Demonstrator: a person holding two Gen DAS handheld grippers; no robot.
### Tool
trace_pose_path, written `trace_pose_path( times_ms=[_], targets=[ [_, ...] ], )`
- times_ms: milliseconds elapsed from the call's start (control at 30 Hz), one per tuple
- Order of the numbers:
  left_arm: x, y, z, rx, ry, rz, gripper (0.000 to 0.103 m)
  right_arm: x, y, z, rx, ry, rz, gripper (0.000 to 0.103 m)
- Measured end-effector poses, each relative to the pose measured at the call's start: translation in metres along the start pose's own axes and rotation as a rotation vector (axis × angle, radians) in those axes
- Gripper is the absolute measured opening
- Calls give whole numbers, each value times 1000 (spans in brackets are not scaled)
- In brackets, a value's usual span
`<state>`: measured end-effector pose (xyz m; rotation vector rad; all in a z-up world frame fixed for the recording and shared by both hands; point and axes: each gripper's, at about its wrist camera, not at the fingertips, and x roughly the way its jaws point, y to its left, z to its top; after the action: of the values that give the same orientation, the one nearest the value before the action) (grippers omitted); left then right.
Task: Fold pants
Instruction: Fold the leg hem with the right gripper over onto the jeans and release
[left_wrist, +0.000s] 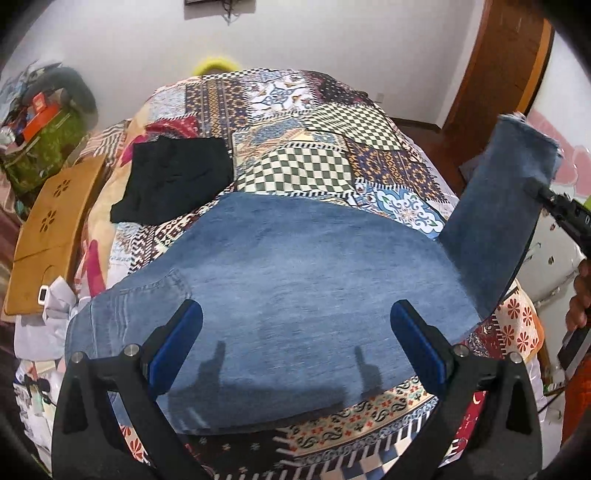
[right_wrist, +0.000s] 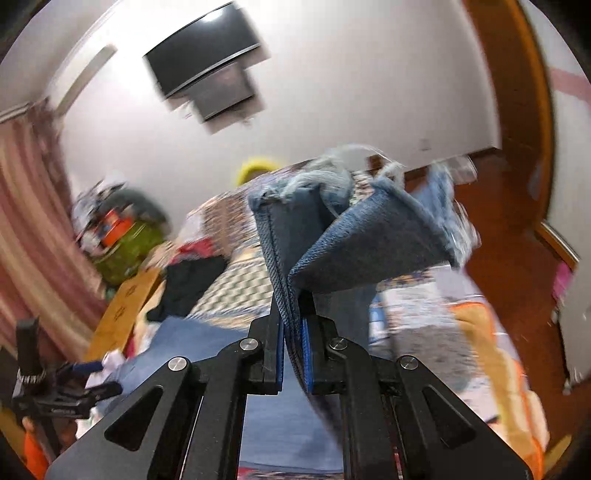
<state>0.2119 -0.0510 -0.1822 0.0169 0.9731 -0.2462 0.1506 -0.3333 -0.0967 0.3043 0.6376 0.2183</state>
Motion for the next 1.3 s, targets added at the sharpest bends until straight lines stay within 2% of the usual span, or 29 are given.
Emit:
trace_pose_path(
  times_ms=[100,300,467,567,700,800,867,967,1033,1067,1133,1300],
  targets=[
    [-3,10,-4,-25,7,-4,103,24,23,-9,-51,54,46,7],
    [-8,25,-10,-59,-1,6,103,72,58,-46,-113,224,137,7],
    [-4,34,-14,-90,19,11,103,109,74,-86,-166,382,151,8],
    [-1,35,-15,-93,26,15,103,116,73,-97,-178,442,153,12],
    [2,31,-9,-98,23,1,103,112,72,-91,-167,459,179,19],
    [3,25,1,-91,15,-7,103,101,72,-88,-156,486,230,28],
    [4,18,11,-78,6,-20,103,91,74,-85,-184,471,233,35],
    [9,4,26,-62,3,-63,103,69,73,-72,-251,389,174,37],
    [15,-8,38,-44,9,-85,103,58,67,-63,-267,341,141,44],
    [18,-13,42,-31,13,-88,103,56,63,-59,-270,320,131,48],
    [27,-27,54,1,12,-85,103,51,53,-51,-266,282,103,48],
    [60,-51,74,54,58,-80,103,63,20,-40,-191,279,40,48]
  ],
)
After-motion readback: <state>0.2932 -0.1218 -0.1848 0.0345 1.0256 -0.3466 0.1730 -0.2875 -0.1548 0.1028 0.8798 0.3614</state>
